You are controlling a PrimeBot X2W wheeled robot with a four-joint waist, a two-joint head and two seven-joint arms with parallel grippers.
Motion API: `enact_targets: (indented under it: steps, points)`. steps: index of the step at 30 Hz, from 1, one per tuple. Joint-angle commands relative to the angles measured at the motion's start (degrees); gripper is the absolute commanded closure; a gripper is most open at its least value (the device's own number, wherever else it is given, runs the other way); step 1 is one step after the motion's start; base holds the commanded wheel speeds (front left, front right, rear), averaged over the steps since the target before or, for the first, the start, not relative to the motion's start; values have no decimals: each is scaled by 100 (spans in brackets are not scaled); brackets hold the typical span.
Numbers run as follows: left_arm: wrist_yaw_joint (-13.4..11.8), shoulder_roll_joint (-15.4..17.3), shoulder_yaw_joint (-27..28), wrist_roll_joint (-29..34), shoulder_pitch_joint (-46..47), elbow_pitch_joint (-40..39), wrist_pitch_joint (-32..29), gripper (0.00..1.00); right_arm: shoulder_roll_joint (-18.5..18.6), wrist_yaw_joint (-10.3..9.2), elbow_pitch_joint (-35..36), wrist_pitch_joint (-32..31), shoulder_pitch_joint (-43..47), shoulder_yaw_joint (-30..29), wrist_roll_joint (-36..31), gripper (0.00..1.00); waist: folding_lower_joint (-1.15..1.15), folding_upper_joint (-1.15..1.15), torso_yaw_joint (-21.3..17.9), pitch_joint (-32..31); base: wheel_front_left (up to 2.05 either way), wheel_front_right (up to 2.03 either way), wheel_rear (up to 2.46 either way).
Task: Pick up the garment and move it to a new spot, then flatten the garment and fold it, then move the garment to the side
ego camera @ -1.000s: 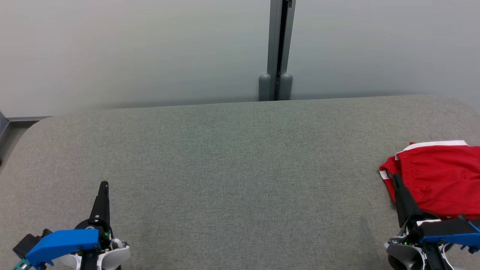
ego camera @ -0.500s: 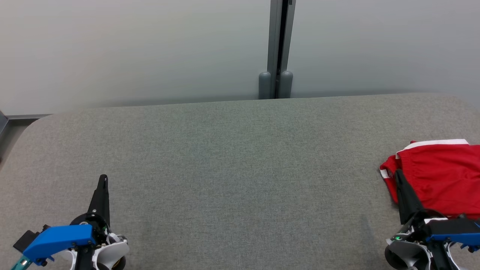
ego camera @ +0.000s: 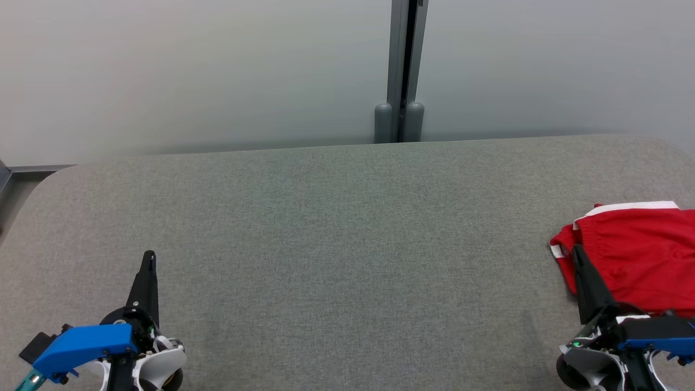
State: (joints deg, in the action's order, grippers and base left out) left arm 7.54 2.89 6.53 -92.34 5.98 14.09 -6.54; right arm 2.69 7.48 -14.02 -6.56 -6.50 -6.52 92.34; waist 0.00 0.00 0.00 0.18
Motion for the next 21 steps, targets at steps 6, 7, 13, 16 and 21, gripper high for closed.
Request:
enact_targets:
  steps: [6,7,13,16,21]
  points:
    - [-10,-3,9,-14,56,-25,-21,100,36,2,22,-16,55,-12,16,100,0,0,0,0,0,0,0]
    - [-10,-3,9,-14,56,-25,-21,100,36,2,22,-16,55,-12,16,100,0,0,0,0,0,0,0]
    - [-10,-3,9,-14,56,-26,-21,100,36,2,22,-16,56,-11,16,100,0,0,0,0,0,0,0]
    - [-10,-3,9,-14,56,-26,-21,100,36,2,22,-15,56,-11,16,100,0,0,0,0,0,0,0]
    - [-10,-3,8,-14,56,-26,-21,100,36,2,22,-15,56,-11,16,100,0,0,0,0,0,0,0]
